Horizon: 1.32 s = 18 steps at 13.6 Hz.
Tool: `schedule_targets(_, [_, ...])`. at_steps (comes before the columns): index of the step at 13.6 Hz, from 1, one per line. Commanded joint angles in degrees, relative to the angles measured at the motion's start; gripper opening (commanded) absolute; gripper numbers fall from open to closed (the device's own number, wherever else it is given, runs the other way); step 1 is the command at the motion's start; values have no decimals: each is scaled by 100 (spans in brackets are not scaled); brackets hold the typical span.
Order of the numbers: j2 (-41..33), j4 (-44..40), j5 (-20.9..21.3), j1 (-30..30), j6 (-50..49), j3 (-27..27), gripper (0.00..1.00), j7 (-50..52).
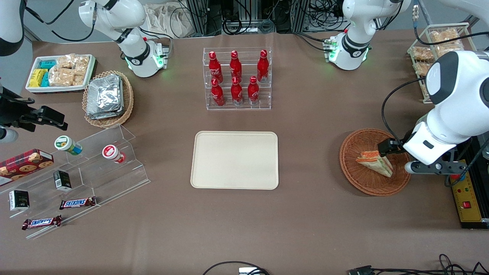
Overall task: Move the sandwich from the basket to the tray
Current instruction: 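Lower the open left gripper over the wrapped sandwich in the basket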
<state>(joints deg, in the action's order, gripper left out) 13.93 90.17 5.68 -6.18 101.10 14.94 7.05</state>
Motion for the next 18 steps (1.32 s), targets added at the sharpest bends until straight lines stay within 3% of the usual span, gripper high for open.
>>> schedule_targets(1, [189,-44,136,-6,-214,26,100,129])
schedule_targets(4, [469,176,136,-15,-117,17,100,1838])
schedule_targets(8, [541,1035,127,-259,907,-70,100,2887])
schedule_targets(12, [532,2082,127,-673,2429,-97,100,3013])
schedule_targets(18, [594,2443,4,-727,2879,-97,100,3144])
